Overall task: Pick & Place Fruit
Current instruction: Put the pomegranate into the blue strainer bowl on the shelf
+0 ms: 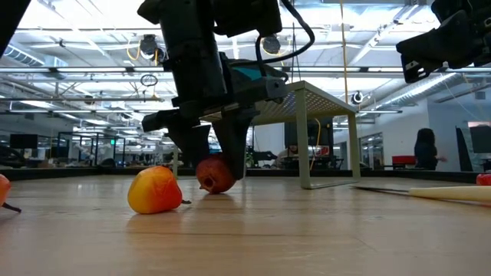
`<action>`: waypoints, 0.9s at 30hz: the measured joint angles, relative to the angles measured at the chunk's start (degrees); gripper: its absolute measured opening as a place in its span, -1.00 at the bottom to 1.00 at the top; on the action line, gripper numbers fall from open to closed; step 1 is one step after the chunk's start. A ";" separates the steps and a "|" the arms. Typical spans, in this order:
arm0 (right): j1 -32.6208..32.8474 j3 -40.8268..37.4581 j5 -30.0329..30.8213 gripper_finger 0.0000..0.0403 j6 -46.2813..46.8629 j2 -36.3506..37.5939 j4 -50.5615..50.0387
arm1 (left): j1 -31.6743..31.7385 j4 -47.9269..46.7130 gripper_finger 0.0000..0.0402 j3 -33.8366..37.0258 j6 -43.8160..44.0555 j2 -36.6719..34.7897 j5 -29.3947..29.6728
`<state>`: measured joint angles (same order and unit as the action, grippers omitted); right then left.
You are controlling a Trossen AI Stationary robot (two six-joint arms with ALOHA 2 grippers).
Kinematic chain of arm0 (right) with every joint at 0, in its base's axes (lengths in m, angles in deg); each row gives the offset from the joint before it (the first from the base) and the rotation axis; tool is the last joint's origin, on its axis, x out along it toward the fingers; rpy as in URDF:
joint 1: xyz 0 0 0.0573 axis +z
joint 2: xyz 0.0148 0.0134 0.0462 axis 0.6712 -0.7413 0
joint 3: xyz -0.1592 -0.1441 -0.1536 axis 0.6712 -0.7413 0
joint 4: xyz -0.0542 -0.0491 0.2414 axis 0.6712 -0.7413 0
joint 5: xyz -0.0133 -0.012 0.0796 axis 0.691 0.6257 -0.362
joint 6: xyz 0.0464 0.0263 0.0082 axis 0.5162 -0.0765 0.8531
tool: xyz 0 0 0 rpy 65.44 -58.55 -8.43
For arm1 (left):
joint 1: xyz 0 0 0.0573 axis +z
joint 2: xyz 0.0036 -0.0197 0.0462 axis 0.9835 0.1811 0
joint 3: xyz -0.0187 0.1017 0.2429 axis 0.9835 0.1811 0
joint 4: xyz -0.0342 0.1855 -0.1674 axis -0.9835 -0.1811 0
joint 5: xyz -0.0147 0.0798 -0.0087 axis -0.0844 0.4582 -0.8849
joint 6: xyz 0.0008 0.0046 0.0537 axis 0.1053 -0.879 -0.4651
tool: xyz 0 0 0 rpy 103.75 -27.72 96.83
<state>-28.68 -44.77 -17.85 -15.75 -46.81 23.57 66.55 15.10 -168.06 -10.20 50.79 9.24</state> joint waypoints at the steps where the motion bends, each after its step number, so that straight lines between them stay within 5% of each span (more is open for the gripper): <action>1: 0.02 0.00 0.01 -1.00 0.00 0.00 -0.01 | 0.09 -0.08 -0.11 0.00 0.00 -0.03 0.02; 27: 0.02 0.00 0.01 -1.00 -0.02 0.02 0.02 | 1.42 -3.00 -0.12 0.00 -1.49 -29.00 1.75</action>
<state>-28.66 -44.77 -17.84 -15.77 -46.79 23.58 67.97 12.11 -168.06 -11.69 21.79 10.99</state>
